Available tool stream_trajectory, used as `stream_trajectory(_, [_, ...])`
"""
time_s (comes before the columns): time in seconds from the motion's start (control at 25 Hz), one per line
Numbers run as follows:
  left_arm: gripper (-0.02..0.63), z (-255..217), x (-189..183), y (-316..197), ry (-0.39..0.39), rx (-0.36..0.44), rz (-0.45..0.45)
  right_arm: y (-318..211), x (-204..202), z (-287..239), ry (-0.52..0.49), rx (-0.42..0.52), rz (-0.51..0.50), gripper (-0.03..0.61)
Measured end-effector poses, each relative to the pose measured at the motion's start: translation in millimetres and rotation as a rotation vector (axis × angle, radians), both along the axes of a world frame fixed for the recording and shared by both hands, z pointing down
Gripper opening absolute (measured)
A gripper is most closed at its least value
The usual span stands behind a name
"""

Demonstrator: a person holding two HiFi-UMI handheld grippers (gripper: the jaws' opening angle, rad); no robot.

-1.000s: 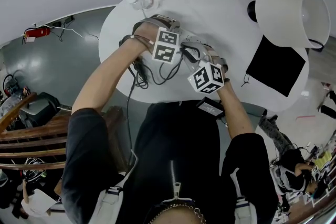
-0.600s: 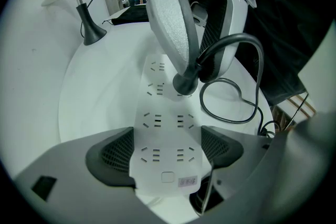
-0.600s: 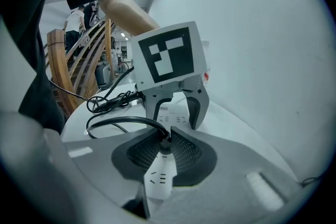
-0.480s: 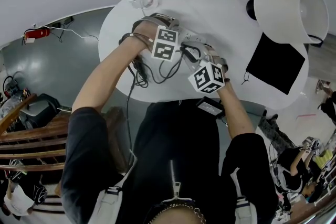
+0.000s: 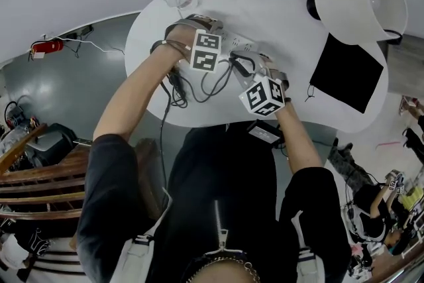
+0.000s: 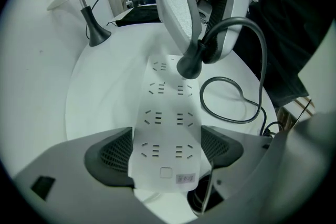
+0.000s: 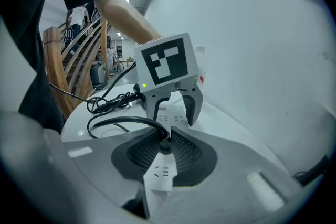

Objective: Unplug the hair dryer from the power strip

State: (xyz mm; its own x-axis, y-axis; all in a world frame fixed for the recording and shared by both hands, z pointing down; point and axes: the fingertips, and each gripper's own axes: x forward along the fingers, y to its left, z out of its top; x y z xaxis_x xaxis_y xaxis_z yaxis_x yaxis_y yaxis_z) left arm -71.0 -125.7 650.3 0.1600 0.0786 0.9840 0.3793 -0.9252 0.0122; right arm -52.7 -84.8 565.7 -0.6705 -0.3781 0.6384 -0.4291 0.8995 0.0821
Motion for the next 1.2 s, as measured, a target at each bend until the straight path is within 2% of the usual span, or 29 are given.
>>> stream_trajectory(0.16, [0.390,-12,-3,-3,0.029,0.038,-0.035,5,2,-6,0.004,0.025,0.009,0.060])
stream_trajectory(0.32, [0.390,-34,-1,-1,0.091,0.076,-0.087,11,4,-13,0.016,0.048,0.011,0.060])
stream_trajectory(0.72, [0.379,-76,-6,34,0.225,0.164,-0.171,27,12,-42,0.047,0.113,0.060,0.061])
stream_trajectory(0.76, [0.357,-81,-7,38,0.241,0.172,-0.184,29,11,-47,0.044,0.120,0.069,0.061])
stream_trajectory(0.88, [0.213,-99,-11,44,0.300,0.224,-0.227,35,10,-59,0.033,0.142,0.095,0.061])
stream_trajectory(1.04, [0.070,-129,-18,40,0.402,0.325,-0.363,41,12,-77,0.002,0.164,0.140,0.061])
stream_trajectory(1.2, [0.026,-155,-22,46,0.501,0.345,-0.499,46,19,-93,-0.045,0.169,0.184,0.061])
